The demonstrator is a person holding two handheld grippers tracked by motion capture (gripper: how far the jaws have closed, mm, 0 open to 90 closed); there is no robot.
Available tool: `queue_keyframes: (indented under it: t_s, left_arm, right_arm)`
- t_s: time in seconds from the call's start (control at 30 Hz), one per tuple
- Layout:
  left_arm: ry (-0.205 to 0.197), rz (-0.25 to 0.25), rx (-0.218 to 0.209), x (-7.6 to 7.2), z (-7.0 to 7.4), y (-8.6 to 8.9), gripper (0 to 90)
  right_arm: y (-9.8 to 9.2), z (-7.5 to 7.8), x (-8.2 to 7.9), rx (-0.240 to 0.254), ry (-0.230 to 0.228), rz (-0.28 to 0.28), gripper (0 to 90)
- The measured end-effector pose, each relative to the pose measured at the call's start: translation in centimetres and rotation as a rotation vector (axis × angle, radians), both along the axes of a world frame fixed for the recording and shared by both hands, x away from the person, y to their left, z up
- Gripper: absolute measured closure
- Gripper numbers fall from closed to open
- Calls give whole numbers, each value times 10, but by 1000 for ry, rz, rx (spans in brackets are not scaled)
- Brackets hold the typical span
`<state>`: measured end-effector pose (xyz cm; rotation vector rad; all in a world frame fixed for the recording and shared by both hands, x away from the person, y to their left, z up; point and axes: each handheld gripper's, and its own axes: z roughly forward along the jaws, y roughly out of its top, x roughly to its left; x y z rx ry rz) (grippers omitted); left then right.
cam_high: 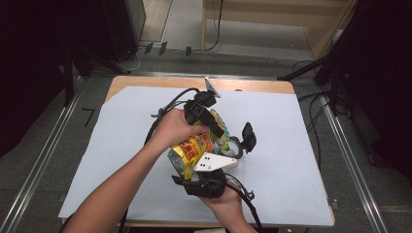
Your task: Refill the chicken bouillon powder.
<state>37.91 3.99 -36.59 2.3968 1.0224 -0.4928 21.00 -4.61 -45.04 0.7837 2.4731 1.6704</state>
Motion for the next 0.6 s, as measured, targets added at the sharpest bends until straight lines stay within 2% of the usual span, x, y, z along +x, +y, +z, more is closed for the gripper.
queue_keyframes:
  t_s: [0.1, 0.33, 0.6]
  left_arm:
    - [0, 1, 18, 3, 0, -1, 758]
    - [1, 14, 26, 6, 0, -2, 759]
    - [1, 9, 24, 5, 1, -3, 762]
  right_arm:
    - [0, 1, 0, 1, 4, -3, 595]
    - [0, 0, 0, -18, -28, -8, 576]
    - [0, 0, 1, -19, -19, -8, 602]
